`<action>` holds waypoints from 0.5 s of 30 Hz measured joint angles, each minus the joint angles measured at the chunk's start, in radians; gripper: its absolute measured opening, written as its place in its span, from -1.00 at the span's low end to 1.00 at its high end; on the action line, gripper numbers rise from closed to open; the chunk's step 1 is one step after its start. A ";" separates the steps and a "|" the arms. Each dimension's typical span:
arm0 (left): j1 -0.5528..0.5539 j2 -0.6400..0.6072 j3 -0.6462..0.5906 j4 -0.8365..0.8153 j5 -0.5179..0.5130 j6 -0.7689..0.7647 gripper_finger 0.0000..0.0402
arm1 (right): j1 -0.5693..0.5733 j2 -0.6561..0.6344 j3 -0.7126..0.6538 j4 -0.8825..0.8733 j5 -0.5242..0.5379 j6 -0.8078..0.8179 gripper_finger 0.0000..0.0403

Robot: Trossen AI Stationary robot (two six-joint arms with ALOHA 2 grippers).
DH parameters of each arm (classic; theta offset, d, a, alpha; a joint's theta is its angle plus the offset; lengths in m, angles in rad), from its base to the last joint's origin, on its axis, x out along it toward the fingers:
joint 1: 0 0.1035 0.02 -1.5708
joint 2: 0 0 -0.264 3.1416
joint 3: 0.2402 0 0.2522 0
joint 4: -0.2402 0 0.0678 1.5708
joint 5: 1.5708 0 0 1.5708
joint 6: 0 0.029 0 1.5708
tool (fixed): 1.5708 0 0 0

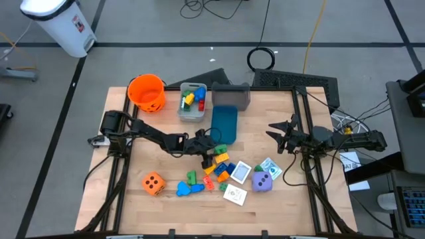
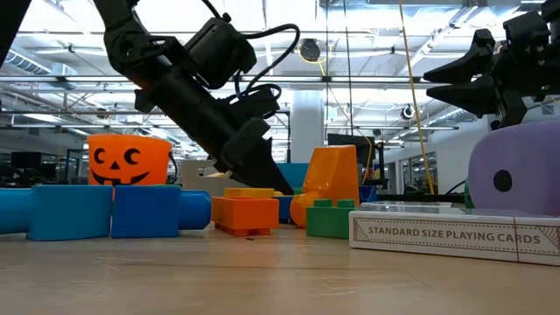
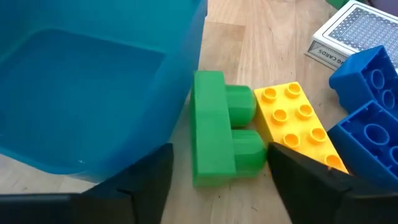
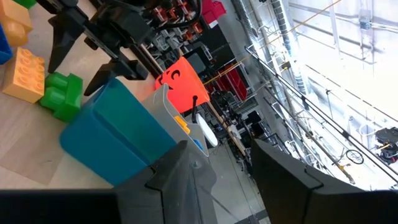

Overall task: Pick & Place Toys
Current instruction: Put the green 2 stud gamepiece into the white bin

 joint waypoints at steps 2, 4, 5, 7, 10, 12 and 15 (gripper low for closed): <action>0.000 0.000 0.000 0.000 0.000 0.000 0.13 | 0.000 0.000 0.000 0.000 0.000 0.000 -0.16; 0.000 0.000 0.000 0.000 0.001 0.000 0.00 | 0.000 0.000 0.000 0.000 0.000 0.000 -0.16; 0.000 0.000 0.000 0.000 0.001 -0.002 -0.07 | 0.000 0.000 0.000 0.000 0.000 0.000 -0.16; -0.001 0.000 0.001 0.003 0.007 -0.004 -0.21 | 0.000 0.000 0.000 0.000 0.000 0.000 -0.16; 0.000 0.001 0.001 -0.008 0.035 -0.005 -0.39 | 0.000 0.000 0.000 0.000 0.000 0.000 -0.16; 0.001 0.002 0.000 -0.006 0.057 -0.005 -0.51 | 0.000 0.000 0.000 0.000 0.000 0.000 -0.16; -0.001 0.002 0.000 -0.003 0.087 -0.002 -0.69 | 0.000 0.000 0.000 0.000 0.000 0.000 -0.16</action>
